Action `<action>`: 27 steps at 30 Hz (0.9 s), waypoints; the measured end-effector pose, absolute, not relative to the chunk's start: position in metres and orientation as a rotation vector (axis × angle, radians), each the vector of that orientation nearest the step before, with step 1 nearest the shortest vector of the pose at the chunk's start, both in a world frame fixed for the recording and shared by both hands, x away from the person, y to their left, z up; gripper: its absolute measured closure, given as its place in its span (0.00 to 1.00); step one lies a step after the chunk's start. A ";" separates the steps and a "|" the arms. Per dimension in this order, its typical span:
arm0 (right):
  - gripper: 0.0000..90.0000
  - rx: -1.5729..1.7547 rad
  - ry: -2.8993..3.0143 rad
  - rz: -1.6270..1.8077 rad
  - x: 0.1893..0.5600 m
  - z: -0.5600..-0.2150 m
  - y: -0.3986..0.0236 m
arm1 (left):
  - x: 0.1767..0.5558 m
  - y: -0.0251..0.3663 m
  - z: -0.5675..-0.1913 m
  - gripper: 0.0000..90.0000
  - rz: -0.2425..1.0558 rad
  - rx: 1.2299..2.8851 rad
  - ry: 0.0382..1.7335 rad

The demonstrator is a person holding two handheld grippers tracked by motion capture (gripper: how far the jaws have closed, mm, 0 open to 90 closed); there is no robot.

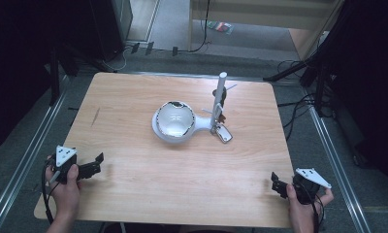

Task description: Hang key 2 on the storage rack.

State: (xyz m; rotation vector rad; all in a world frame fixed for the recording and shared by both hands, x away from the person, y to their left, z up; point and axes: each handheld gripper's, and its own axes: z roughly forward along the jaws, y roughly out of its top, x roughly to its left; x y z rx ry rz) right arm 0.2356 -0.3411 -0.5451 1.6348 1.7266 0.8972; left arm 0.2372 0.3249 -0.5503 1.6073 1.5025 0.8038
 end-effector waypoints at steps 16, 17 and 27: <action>0.00 1.642 1.734 0.970 0.221 -0.547 -0.361 | 0.234 0.326 -0.550 0.00 0.799 1.589 1.473; 0.00 1.637 1.735 0.975 0.221 -0.548 -0.361 | 0.234 0.327 -0.550 0.00 0.798 1.585 1.473; 0.00 1.617 1.713 0.975 0.217 -0.548 -0.358 | 0.233 0.329 -0.550 0.00 0.803 1.547 1.499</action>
